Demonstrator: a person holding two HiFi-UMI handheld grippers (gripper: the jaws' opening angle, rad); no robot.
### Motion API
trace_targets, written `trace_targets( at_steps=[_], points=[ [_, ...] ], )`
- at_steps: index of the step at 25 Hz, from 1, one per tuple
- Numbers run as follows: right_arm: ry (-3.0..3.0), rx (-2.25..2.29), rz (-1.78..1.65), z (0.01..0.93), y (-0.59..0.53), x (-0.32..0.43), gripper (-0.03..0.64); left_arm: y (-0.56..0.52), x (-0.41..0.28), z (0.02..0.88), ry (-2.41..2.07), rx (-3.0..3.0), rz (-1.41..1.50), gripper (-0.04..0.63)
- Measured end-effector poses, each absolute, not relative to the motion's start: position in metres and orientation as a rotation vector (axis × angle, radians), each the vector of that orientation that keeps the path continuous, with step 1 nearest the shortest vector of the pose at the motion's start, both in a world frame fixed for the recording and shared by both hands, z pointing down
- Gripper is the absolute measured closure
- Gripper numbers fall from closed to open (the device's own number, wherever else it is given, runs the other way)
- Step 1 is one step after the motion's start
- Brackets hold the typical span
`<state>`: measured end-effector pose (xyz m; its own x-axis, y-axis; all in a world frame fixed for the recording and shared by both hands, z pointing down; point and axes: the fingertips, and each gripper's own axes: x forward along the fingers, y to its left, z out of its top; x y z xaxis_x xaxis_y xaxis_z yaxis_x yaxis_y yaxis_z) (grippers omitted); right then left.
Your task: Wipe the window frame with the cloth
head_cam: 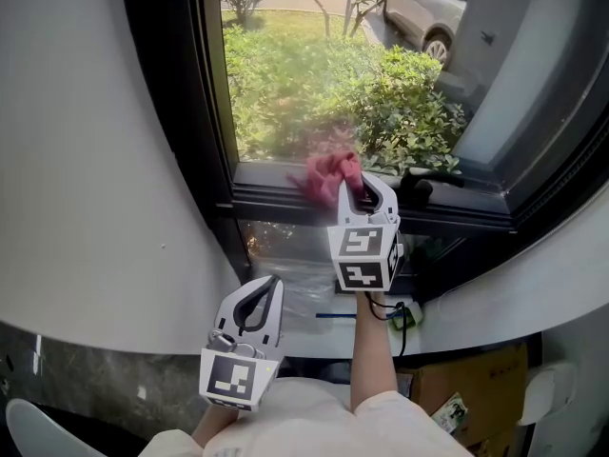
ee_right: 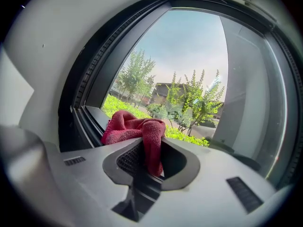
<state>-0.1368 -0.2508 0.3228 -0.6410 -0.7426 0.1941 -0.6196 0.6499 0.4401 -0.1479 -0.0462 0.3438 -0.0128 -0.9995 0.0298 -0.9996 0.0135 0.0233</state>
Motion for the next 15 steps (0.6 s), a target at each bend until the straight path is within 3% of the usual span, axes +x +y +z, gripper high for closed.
trace_targets(
  at_steps=[15],
  points=[
    [-2.511, 1.163, -0.439, 0.324, -0.264, -0.116, 0.526, -0.046, -0.152, 0.346, -2.211, 2.17, 0.006, 0.588]
  ],
)
